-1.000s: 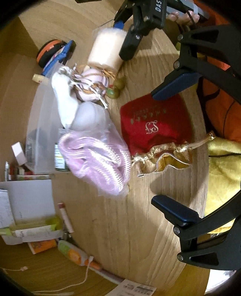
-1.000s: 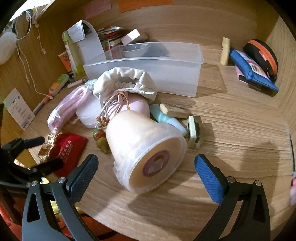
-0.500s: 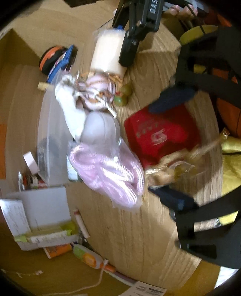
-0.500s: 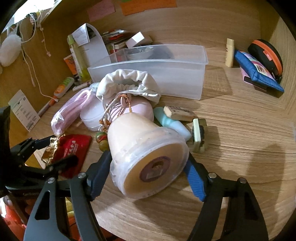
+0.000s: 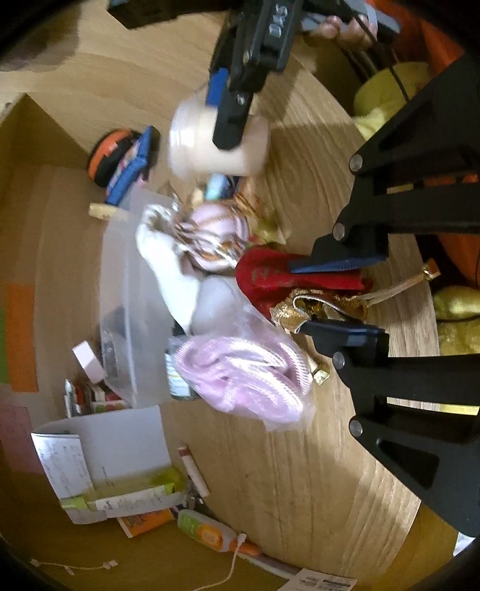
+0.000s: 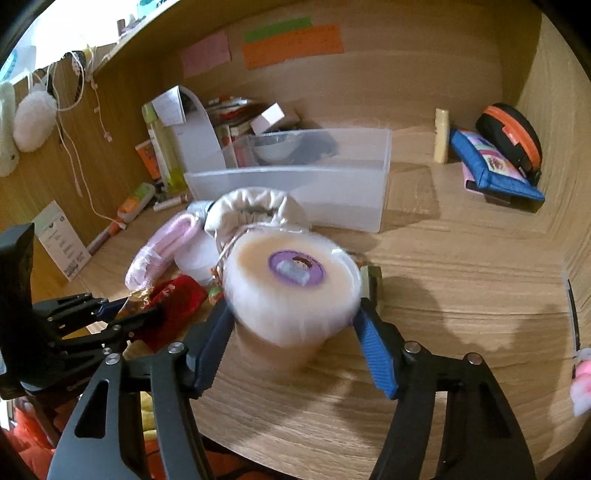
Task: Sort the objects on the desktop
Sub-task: 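Grasp the red velvet pouch with the left tool while the right tool grasps the white plastic tub, then lift and carry the pouch and tub over the clear plastic bin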
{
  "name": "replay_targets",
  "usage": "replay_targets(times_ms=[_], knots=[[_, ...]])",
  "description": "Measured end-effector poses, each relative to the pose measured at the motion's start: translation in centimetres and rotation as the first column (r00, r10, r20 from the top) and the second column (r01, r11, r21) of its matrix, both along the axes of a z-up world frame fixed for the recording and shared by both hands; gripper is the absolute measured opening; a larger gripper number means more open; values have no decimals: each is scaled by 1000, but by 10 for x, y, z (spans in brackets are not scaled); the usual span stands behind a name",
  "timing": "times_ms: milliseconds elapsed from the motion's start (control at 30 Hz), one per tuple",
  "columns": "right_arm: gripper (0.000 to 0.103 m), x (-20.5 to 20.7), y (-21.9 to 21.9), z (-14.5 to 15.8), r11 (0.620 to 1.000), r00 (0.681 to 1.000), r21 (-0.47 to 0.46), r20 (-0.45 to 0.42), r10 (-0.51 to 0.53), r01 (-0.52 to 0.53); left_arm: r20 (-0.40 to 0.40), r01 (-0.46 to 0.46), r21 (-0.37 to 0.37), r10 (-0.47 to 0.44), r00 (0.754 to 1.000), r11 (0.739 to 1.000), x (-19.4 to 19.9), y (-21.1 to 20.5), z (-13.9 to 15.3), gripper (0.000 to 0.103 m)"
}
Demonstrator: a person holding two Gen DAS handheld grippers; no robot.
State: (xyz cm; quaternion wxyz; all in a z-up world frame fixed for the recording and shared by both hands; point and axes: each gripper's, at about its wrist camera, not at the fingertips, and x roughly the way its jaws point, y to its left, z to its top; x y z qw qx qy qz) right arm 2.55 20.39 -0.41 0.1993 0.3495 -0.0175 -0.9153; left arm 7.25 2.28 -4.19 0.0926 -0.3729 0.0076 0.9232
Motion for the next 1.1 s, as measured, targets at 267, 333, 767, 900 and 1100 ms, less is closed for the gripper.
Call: replay_targets(times_ms=[267, 333, 767, 900, 1100], knots=[[43, 1, 3, 9, 1000, 1000, -1, -20, 3, -3, -86, 37, 35, -34, 996, 999, 14, 1, 33, 23], [12, 3, 4, 16, 1000, 999, -2, -45, 8, -8, -114, 35, 40, -31, 993, 999, 13, -2, 43, 23], [86, 7, -16, -3, 990, 995, 107, 35, 92, -96, -92, -12, 65, 18, 996, 998, -1, -19, 37, 23], [71, 1, -38, -11, 973, 981, 136, 74, 180, -188, -81, -25, 85, 32, 996, 996, -3, -26, 36, 23], [64, -4, -63, -15, 933, 963, 242, 78, 257, -268, -79, -44, 102, 52, 996, 994, -8, -34, 39, 23]])
